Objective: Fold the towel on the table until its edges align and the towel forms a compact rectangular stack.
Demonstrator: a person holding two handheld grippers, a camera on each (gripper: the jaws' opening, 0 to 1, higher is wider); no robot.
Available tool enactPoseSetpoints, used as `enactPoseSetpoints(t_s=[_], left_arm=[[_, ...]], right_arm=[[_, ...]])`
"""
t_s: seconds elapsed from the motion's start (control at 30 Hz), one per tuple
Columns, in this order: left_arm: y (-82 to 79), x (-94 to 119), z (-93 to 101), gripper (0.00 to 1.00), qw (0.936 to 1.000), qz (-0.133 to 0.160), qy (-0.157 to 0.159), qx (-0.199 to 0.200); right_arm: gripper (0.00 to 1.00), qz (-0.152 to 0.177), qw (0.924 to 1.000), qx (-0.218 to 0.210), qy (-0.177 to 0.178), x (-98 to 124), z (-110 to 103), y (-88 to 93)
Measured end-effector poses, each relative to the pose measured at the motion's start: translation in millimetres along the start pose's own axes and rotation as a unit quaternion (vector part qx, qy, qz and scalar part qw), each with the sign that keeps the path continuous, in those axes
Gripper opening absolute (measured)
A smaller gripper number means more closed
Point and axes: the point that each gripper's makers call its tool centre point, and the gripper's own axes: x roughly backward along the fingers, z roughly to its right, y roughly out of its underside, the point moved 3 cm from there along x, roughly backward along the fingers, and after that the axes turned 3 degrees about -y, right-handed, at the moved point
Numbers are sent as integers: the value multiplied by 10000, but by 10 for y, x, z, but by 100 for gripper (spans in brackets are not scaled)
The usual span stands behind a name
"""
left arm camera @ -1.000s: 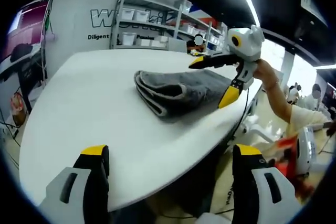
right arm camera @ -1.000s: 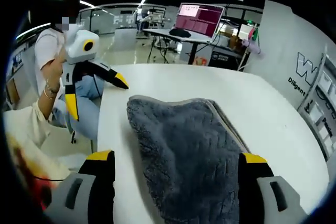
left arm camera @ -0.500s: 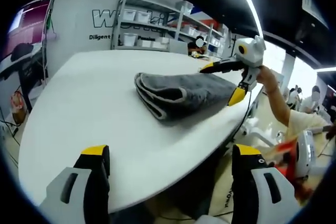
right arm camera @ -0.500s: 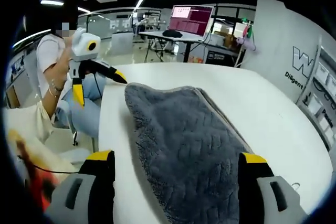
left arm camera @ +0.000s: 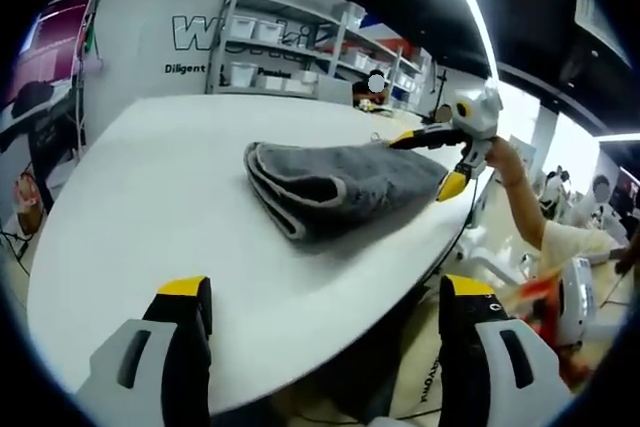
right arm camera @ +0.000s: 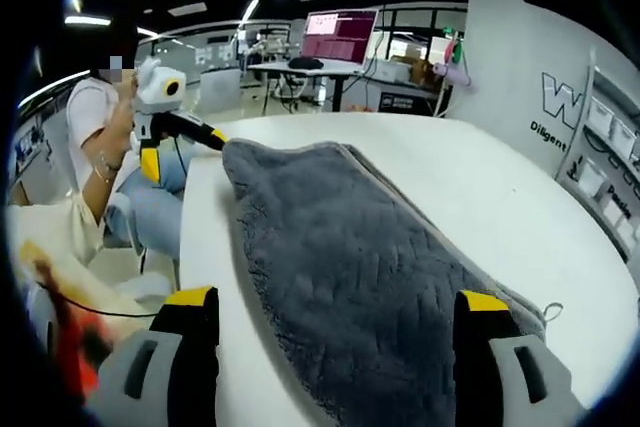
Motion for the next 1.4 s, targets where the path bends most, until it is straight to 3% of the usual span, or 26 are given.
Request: enactPoseSetpoints(t_s=[0.37,0.63,1.13,1.4], left_arm=[[-14,-64,50,92,10000,-28,-23,60],[-60,-104,80,92,9999,42,38,135],[-19,-153,92,91,9999,-109,-18,118],[-69,-129,58,91,9998,-155,-58,91]], right_arm=[[99,62,9998,-180,97,172,174,200],[99,249,9992,-220,199,361,271,245],[99,484,9962,-509,505,787,551,542],[99,569,9950,-618,547,963,572,723]])
